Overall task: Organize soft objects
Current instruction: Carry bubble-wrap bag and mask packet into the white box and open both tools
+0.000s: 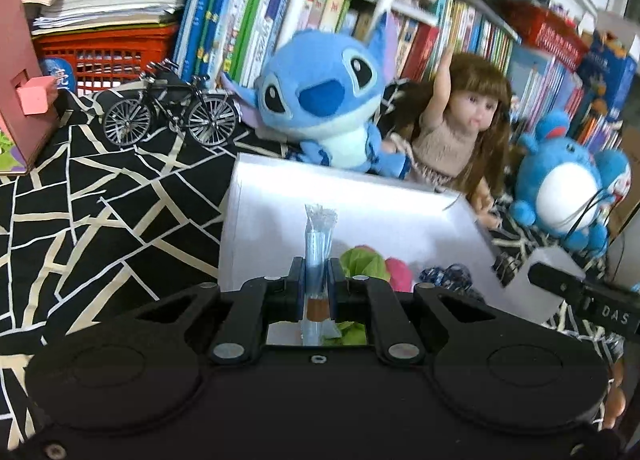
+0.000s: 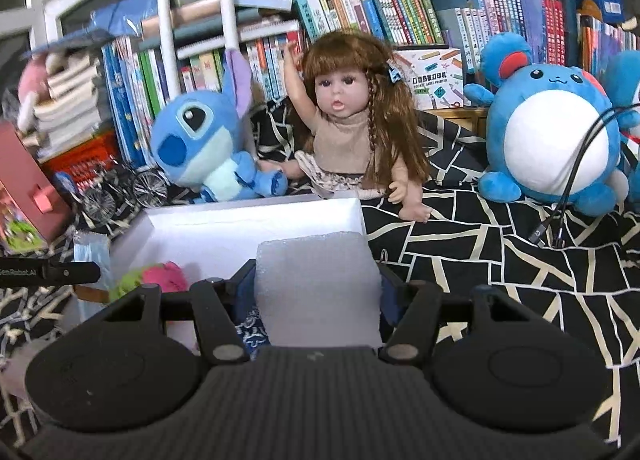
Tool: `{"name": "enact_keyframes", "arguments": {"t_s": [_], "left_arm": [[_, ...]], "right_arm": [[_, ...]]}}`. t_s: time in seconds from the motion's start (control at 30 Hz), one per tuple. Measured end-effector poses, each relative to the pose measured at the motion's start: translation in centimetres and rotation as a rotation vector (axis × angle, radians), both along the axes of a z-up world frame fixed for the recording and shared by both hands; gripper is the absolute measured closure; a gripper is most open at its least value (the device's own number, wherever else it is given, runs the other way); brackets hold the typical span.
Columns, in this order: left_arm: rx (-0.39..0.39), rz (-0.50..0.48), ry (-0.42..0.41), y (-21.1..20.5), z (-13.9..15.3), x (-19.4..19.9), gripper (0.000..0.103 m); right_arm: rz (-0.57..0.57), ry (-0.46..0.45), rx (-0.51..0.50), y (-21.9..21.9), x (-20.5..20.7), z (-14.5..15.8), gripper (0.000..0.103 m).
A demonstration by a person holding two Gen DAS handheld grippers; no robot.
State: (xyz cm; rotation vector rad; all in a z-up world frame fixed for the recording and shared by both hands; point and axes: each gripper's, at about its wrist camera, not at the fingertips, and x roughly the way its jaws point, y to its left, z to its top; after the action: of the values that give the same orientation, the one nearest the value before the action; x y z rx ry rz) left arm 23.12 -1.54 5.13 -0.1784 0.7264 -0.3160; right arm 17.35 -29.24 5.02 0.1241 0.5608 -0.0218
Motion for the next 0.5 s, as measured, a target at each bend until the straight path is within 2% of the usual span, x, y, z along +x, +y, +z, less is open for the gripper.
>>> {"name": "enact_keyframes", "arguments": {"t_s": [0.23, 0.5], "left_arm": [[0.01, -0.019, 0.053, -1.0, -1.1, 1.3, 0.092], [0.006, -0.033, 0.064, -1.6, -1.4, 1.8, 0.092]], "right_arm": [[-0.001, 0.072, -0.006, 1.0, 2.2, -1.3, 0.039], [0.002, 0.12, 0.049, 1.2, 3.5, -1.9, 0.04]]}}
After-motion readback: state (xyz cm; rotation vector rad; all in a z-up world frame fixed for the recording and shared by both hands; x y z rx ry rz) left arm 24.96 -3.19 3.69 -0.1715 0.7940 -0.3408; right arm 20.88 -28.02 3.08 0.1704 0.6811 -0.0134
